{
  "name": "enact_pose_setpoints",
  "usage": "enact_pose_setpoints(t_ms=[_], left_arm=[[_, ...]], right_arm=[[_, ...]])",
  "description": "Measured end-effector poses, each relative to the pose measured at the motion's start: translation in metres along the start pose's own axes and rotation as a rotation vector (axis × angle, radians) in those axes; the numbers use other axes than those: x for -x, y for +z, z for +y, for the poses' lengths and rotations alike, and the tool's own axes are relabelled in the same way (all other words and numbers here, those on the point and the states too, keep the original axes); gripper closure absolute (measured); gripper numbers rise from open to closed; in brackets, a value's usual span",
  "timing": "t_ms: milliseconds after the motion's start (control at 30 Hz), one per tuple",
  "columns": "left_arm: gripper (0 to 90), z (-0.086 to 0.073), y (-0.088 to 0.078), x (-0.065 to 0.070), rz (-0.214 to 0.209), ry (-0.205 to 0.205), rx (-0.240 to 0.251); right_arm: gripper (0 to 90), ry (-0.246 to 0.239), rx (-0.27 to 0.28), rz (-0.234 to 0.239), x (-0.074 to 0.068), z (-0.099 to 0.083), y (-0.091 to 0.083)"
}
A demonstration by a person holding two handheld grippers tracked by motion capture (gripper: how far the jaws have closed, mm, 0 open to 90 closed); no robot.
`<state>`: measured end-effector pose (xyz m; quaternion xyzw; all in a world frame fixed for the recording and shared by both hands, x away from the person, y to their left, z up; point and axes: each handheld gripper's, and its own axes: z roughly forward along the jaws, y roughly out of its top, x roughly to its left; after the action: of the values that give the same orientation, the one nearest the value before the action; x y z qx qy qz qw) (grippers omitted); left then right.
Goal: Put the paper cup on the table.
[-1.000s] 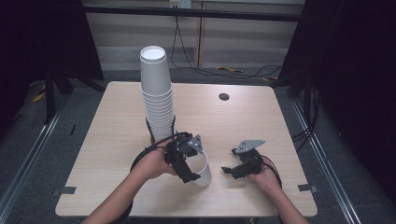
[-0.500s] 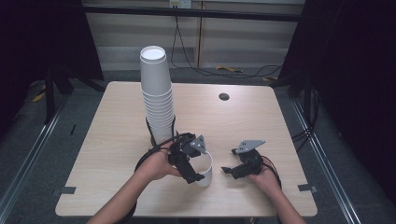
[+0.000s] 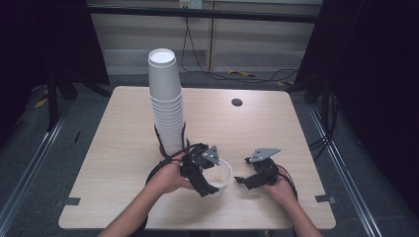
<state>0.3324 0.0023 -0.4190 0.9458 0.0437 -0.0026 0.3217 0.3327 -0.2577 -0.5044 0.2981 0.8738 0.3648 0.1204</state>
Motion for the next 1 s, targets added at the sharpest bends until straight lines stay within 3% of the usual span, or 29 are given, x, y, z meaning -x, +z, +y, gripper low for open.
enact_pose_setpoints(t_ms=[1000], left_arm=[[2.1, -0.041, -0.018, -0.007, 0.009, -0.090, 0.089]], right_arm=[[13.6, 0.005, 0.001, -0.004, -0.001, 0.000, 0.000]])
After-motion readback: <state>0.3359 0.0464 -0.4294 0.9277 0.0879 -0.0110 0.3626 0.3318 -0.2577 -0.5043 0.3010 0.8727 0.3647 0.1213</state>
